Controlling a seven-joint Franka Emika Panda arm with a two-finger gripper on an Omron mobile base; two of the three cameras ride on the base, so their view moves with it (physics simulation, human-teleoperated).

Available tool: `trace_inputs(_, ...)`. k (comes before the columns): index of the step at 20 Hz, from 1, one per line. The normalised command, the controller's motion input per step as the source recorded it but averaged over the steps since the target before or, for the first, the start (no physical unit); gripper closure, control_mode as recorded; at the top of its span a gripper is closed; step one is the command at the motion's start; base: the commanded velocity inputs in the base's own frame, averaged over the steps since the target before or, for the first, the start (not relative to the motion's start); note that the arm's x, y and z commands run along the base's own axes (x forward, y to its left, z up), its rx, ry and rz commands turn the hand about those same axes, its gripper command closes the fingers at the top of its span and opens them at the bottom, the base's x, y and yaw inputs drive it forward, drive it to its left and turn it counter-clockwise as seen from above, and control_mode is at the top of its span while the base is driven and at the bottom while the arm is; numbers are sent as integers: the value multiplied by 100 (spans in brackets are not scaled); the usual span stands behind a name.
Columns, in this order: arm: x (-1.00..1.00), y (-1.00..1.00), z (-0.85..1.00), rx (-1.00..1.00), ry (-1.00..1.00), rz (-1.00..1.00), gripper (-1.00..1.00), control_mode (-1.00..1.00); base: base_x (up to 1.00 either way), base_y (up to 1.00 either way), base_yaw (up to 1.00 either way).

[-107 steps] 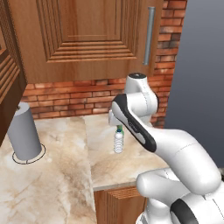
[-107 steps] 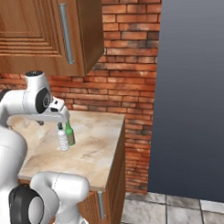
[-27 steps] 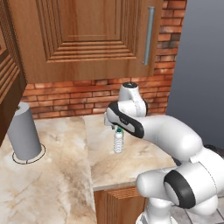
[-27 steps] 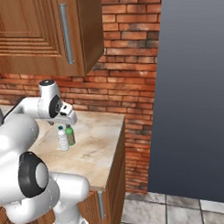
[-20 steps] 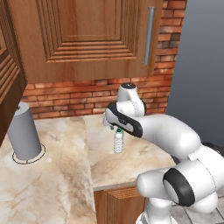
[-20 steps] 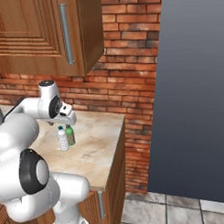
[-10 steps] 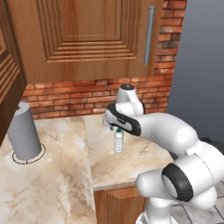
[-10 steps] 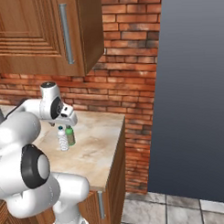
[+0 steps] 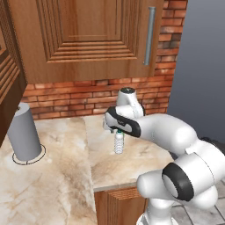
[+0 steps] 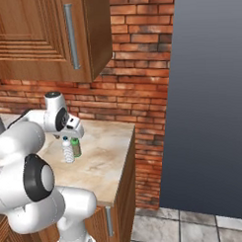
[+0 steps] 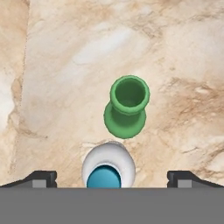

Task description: Place the drinks on the dining counter in a tight cluster.

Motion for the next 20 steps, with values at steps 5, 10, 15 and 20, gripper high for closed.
trace_inputs(5, 0, 0, -12, 0, 0, 0, -100, -100, 0, 0, 0)
trace_inputs(10, 0, 1, -10, 0, 0, 0, -100, -100, 0, 0, 0)
trace_inputs(15, 0, 4, 0, 0, 0, 0, -100, -100, 0, 0, 0)
trace_inputs(20, 6, 4, 0, 0, 0, 0, -100, -100, 0, 0, 0)
